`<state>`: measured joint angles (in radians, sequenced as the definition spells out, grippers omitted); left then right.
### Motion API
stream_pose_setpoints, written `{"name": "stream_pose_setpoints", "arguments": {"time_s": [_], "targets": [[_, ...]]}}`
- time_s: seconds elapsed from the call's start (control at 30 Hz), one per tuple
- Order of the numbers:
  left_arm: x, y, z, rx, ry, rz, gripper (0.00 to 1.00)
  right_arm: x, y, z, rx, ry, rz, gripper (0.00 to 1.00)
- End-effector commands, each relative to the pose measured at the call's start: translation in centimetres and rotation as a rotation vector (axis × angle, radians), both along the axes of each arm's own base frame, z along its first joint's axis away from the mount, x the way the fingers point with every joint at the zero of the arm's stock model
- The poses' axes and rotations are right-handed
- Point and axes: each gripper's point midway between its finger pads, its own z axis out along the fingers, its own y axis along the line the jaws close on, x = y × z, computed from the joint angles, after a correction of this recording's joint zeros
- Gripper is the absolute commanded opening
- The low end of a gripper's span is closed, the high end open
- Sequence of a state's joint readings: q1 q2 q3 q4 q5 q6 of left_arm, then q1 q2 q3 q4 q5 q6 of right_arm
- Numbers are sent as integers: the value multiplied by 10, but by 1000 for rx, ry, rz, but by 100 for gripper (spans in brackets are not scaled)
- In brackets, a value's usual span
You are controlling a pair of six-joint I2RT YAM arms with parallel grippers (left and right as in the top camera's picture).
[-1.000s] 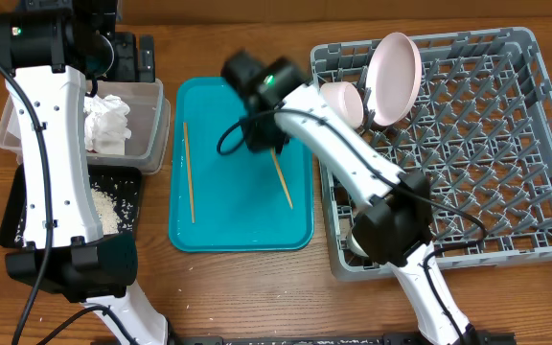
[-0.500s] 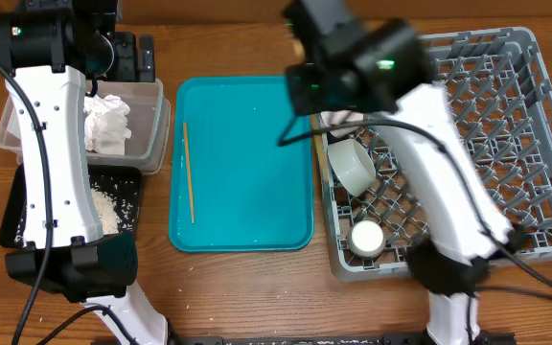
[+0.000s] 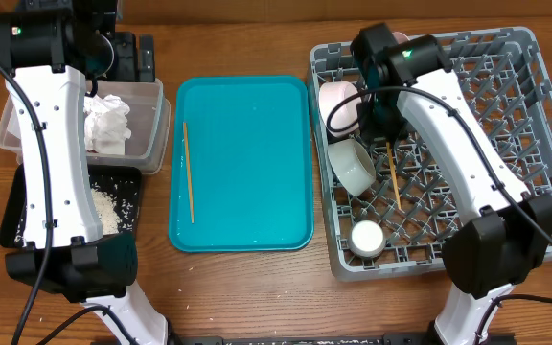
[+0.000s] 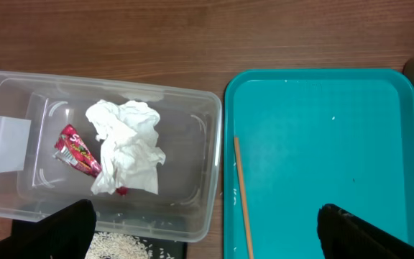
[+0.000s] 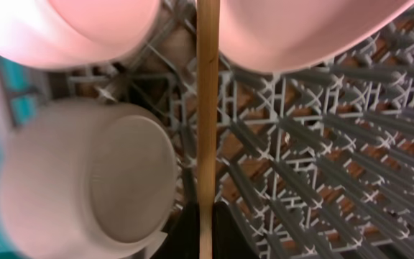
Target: Sort waste into correct bins and load items into the dishwasher
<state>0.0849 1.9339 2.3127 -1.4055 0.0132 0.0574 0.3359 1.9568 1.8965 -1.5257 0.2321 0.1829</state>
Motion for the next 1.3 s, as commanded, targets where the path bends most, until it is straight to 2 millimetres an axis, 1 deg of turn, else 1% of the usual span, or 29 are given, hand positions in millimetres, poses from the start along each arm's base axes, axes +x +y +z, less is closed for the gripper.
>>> {"name": "stream_pose_setpoints", "arguments": {"time_s": [0.0,0.07,0.1,0.13,0.17,0.2,0.23,0.33,0.4,0.47,0.5,0.53,0.6,0.67,0.7,0.73,0.77,0.83,0.87,0.9,0.97,1.0,1.03,1.1,1.13,1.17,1.23,1.27], "targets": [[4,-2,3,-1,-13,7,100,0,-21,-10,-34,10,-10,4],[4,-2,3,-1,-13,7,100,0,-27,-15,-37,19,-20,7],[4,-2,3,-1,-13,7,100,0,-30,-18,-39,26,-14,11],[4,-2,3,-1,-13,7,100,-1,-32,-19,-41,32,-13,22],[4,-2,3,-1,-13,7,100,-1,-33,-19,-41,33,-15,43],[4,-2,3,-1,-13,7,100,-1,-32,-19,-41,31,-15,53],[4,-2,3,-1,-13,7,100,0,-32,-19,-36,30,-15,55],[4,-2,3,-1,-13,7,100,1,-21,-17,15,26,-8,55],[4,-2,3,-1,-13,7,100,6,-7,-6,70,-3,7,55],[4,-2,3,-1,-13,7,100,13,15,13,150,-54,37,55],[4,-2,3,-1,-13,7,100,17,33,29,213,-94,64,55],[4,-2,3,-1,-13,7,100,23,59,49,301,-151,112,55],[4,-2,3,-1,-13,7,100,27,94,68,401,-210,180,56],[4,-2,3,-1,-13,7,100,29,127,79,477,-256,247,57],[4,-2,3,-1,-13,7,100,30,152,81,513,-284,273,59],[4,-2,3,-1,-13,7,100,29,164,81,525,-296,291,59],[4,-2,3,-1,-13,7,100,27,192,76,552,-313,332,60],[4,-2,3,-1,-13,7,100,23,220,67,573,-320,377,60],[4,-2,3,-1,-13,7,100,19,241,56,585,-316,414,59],[4,-2,3,-1,-13,7,100,16,252,50,591,-312,426,60],[4,-2,3,-1,-13,7,100,9,286,24,600,-291,474,59],[4,-2,3,-1,-13,7,100,8,292,19,600,-289,483,60],[4,-2,3,-1,-13,7,100,5,305,7,601,-280,503,59],[4,-2,3,-1,-13,7,100,2,321,-10,602,-272,528,59],[4,-2,3,-1,-13,7,100,-1,332,-22,603,-263,544,60],[4,-2,3,-1,-13,7,100,-3,338,-29,603,-259,552,59],[4,-2,3,-1,-13,7,100,-8,356,-53,605,-245,580,60],[4,-2,3,-1,-13,7,100,-10,361,-59,605,-242,587,61]]}}
